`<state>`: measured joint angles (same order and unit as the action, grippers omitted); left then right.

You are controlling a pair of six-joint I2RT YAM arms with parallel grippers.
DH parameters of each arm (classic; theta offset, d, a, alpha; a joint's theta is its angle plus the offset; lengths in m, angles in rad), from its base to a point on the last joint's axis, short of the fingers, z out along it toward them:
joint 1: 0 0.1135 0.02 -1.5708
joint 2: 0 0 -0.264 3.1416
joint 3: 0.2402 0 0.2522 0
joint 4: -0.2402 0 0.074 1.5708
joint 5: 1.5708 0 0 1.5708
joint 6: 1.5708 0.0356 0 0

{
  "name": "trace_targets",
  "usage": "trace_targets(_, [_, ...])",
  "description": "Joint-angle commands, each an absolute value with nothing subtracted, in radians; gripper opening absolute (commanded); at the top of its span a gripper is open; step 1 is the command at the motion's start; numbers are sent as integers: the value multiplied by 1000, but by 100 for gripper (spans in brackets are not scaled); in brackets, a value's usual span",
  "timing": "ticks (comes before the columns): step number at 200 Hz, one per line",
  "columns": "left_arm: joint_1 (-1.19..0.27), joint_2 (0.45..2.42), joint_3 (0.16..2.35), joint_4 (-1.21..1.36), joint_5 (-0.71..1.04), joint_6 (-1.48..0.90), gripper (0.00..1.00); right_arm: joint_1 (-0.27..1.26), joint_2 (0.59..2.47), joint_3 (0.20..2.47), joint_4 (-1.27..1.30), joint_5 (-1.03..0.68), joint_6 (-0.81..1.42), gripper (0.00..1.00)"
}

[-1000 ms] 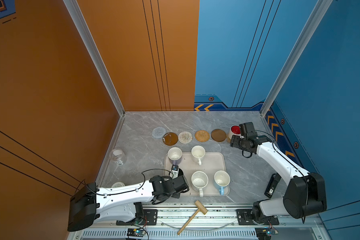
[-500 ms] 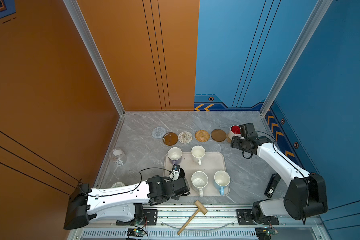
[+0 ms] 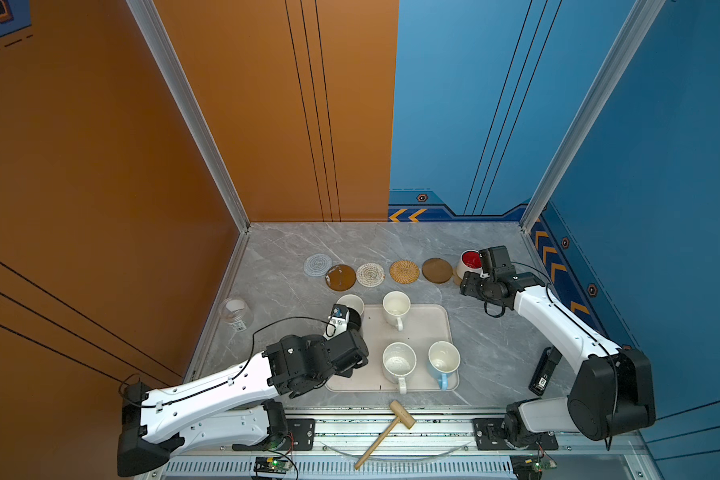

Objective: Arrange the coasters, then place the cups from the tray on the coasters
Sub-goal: 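Lift the black mug off the tray with the left gripper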

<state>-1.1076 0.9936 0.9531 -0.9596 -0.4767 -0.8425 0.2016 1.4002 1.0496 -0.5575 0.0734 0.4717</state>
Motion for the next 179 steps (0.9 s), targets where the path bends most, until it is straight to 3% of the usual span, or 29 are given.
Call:
trace_targets(1, [-979,996,1022,-960,-541,-716,0,197,1389,1051,-556,47,482,76])
trace_targets(72, [-525,1118,1114,-731,-342,-488,0,199,1434,1073,-558,31,483,74])
trace_targets(179, [-264,1620,1396,-531,-183,-356,0,202,1584,1156,-551,19,506,74])
